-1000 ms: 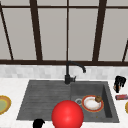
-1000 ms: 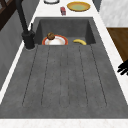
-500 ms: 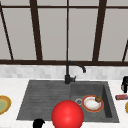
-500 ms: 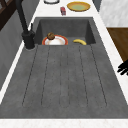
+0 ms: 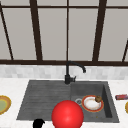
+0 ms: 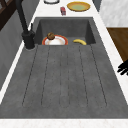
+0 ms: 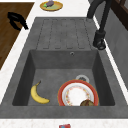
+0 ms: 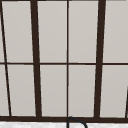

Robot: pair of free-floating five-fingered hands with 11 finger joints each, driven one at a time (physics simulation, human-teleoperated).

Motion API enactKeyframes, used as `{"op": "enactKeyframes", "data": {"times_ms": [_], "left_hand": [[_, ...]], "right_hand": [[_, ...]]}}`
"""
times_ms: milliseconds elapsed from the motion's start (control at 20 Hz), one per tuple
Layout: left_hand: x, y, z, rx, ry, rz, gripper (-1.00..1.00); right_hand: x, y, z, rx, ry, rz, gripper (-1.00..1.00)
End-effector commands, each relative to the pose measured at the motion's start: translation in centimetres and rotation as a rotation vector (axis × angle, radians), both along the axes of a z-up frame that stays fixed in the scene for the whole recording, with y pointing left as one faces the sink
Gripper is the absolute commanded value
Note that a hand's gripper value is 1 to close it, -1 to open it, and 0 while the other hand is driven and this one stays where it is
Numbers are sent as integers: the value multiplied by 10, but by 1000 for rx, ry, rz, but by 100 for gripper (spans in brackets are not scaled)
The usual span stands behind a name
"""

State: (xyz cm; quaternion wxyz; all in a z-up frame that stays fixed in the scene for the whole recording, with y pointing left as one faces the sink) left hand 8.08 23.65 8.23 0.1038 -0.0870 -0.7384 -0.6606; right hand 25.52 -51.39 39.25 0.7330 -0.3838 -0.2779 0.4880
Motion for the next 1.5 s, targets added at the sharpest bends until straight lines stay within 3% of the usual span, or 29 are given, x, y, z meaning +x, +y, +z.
{"op": "enactKeyframes", "data": {"times_ms": [0, 650, 1000, 1250, 1450], "left_hand": [[0, 0, 0, 0, 0, 0, 0], [0, 0, 0, 0, 0, 0, 0], [0, 0, 0, 0, 0, 0, 0], [0, 0, 0, 0, 0, 0, 0], [0, 0, 0, 0, 0, 0, 0]], "right_hand": [[6, -25, -29, -17, 0, 31, 100], [38, -97, -137, -44, -13, 47, 100], [46, -139, -194, -47, -28, 24, 100], [60, -142, -235, -48, -11, 37, 100], [64, -137, -268, -100, -19, -5, 100]]}}
